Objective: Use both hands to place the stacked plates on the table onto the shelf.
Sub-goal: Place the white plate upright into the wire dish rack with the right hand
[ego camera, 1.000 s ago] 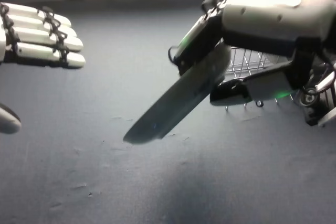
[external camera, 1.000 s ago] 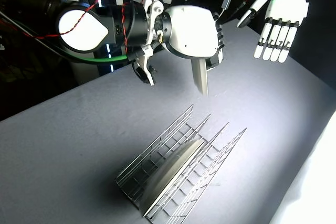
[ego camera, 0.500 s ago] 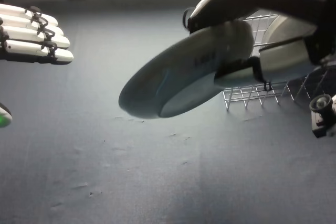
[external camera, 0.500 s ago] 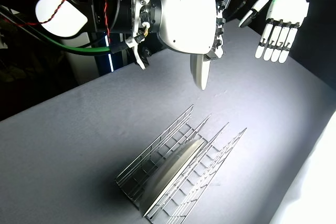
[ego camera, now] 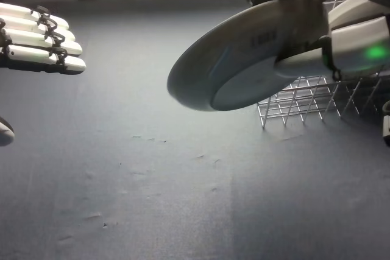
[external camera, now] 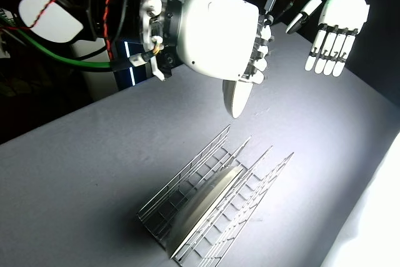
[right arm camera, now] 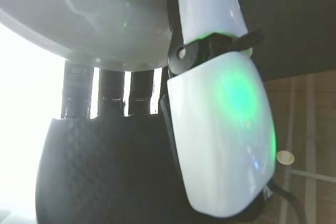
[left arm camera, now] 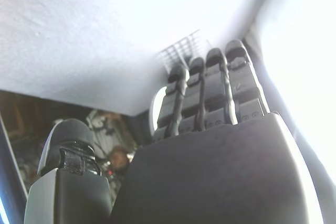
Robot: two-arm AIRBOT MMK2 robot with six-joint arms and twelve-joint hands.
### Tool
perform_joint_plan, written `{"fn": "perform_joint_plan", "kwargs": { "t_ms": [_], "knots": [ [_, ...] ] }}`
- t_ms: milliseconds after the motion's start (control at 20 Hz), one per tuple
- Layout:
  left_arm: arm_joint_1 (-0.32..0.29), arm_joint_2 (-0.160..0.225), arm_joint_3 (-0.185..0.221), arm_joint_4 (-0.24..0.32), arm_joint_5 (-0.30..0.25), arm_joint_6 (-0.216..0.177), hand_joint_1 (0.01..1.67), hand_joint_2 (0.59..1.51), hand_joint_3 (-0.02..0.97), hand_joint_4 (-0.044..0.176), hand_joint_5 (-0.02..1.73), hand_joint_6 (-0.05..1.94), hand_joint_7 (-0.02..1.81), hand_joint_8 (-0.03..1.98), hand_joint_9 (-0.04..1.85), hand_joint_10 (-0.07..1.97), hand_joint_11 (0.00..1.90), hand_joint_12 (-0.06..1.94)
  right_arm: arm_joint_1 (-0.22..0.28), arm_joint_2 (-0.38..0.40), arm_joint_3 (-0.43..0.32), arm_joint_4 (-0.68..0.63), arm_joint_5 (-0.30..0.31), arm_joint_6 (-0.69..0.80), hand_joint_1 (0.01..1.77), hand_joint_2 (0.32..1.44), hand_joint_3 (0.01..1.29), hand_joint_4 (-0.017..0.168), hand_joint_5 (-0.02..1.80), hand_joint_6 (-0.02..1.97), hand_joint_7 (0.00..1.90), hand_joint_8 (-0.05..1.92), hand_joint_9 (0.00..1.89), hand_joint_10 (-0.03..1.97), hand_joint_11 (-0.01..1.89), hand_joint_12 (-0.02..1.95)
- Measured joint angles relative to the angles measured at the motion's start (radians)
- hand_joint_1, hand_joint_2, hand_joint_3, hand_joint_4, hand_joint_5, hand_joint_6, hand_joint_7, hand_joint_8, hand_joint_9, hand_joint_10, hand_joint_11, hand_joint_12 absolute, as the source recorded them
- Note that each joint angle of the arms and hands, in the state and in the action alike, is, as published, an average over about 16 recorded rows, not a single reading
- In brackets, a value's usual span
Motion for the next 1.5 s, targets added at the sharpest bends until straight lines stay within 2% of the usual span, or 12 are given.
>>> {"fn": "perform_joint_plan", "kwargs": {
  "t_ms": [350, 700, 1150, 1500],
  "knots": [
    [-0.001, -0.002, -0.009, 0.006, -0.009, 0.0, 0.01, 1.133, 0.006, 0.0, 0.06, 0.01, 0.03, 0.0, 0.02, 0.01, 0.02, 0.01, -0.024, 0.016, 0.048, 0.015, 0.002, 0.001, 1.44, 0.98, 0.01, -0.006, 0.93, 0.96, 0.94, 0.86, 0.87, 1.15, 0.83, 1.37],
    [0.0, -0.002, -0.021, 0.013, -0.015, 0.0, 0.01, 1.133, 0.006, 0.0, 0.06, 0.01, 0.03, 0.0, 0.02, 0.01, 0.02, 0.01, -0.083, 0.018, 0.102, 0.017, 0.025, 0.002, 1.46, 0.99, 0.01, -0.008, 0.91, 0.96, 0.92, 0.84, 0.84, 1.14, 0.82, 1.6],
    [0.0, -0.002, -0.03, 0.021, -0.016, 0.0, 0.01, 1.133, 0.005, 0.0, 0.07, 0.01, 0.03, 0.0, 0.02, 0.01, 0.02, 0.01, -0.168, 0.018, 0.159, -0.015, 0.066, 0.002, 1.47, 1.0, 0.01, -0.008, 0.9, 0.99, 0.93, 0.86, 0.83, 1.12, 0.81, 1.57],
    [0.0, -0.002, -0.031, 0.024, -0.015, 0.0, 0.01, 1.133, 0.005, 0.0, 0.07, 0.01, 0.03, 0.0, 0.02, 0.01, 0.02, 0.01, -0.212, 0.018, 0.193, -0.088, 0.095, 0.0, 1.46, 1.03, 0.01, -0.008, 0.86, 1.03, 0.96, 0.87, 0.86, 1.07, 0.81, 1.49]
  ]
}}
